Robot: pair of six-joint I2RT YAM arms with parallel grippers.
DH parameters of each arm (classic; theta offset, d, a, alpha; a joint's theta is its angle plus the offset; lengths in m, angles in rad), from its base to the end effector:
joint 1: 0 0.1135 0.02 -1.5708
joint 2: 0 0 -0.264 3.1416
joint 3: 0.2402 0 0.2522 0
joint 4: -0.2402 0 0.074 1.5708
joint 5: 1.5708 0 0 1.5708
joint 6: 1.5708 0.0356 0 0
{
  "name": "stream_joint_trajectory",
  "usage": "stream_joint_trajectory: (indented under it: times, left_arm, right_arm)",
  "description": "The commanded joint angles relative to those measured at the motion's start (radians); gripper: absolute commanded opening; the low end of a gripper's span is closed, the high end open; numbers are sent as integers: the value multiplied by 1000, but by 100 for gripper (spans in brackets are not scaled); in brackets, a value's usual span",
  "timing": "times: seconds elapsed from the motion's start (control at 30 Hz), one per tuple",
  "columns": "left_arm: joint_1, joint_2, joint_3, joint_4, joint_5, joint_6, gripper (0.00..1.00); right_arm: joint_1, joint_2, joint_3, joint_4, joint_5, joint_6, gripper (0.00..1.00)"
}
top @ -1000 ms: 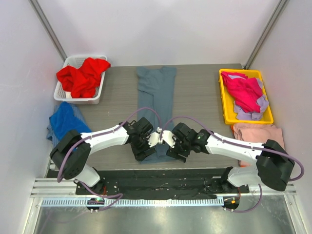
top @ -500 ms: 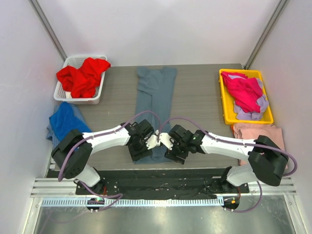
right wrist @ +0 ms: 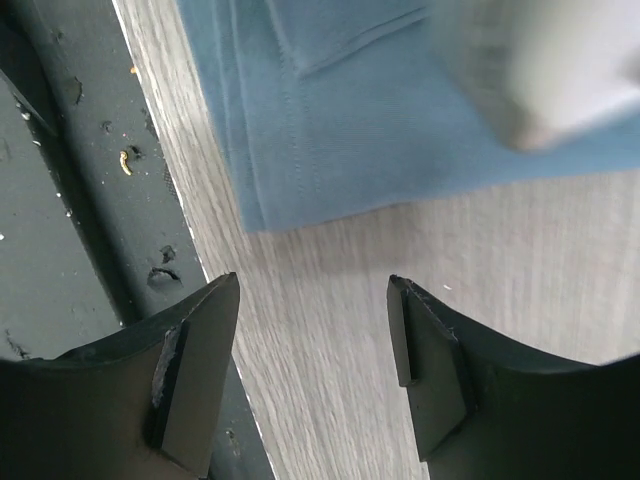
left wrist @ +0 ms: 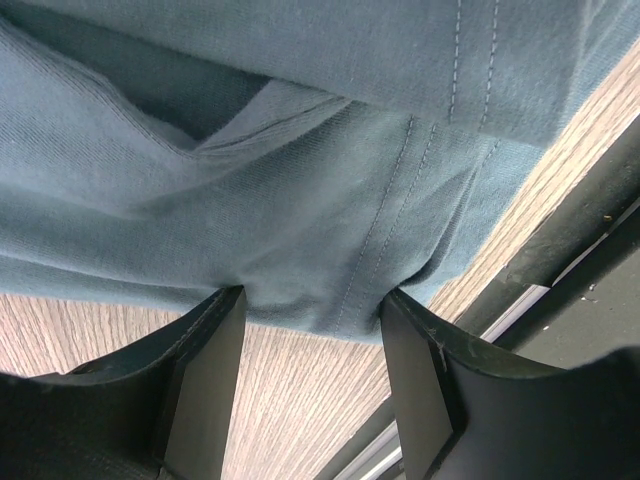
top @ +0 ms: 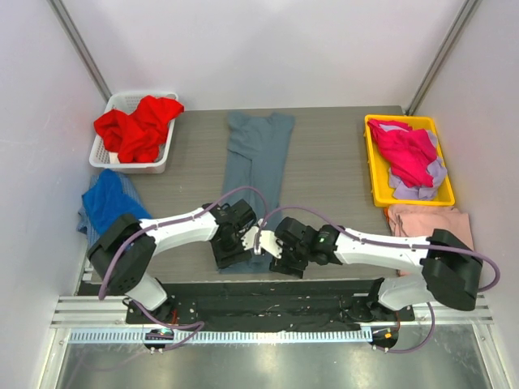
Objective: Fold and stack the t-shirts
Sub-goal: Grab the bottom of the folded rectangular tshirt with both arms
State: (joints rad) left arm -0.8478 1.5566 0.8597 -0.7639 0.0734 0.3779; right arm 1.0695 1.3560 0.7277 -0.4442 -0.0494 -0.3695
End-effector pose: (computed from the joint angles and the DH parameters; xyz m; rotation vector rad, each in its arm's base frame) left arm 0.1665 -0.1927 0.1574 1.7584 2.4899 -0.1479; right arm 0.1184 0.2197 0.1798 -1.7753 2.0007 0.2954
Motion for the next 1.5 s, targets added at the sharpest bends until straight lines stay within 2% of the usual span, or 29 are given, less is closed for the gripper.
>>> stream_joint_trajectory:
  times: [0.0,0.13,0.43,0.7,1.1,1.17,1.33,1.43,1.47]
  left_arm:
    - [-11,68,7,55,135,-10,60]
    - [-10,114,71,20,146,-4,60]
    - [-13,161,142,-5,154,9,59]
    - [-13,140,67,15,149,9,59]
    - [-13,115,39,21,140,18,57]
    - [-13,118,38,26,144,21,57]
    - [-13,131,27,28,147,19,53]
    - [-13,128,12,23,152,12,46]
    - [-13,126,4,18,154,12,44]
  right_arm:
    - [1,-107,4,-4,13,-8,68]
    - [1,-126,4,1,6,-3,68]
    - [29,-60,24,42,0,0,68]
    - [90,0,33,61,22,-2,68]
    - [95,81,44,128,45,-43,67]
    - [96,89,36,145,85,-57,66]
    - [84,135,41,176,92,-77,63]
    - [76,160,39,193,89,-91,56]
    - [73,179,39,196,89,-94,49]
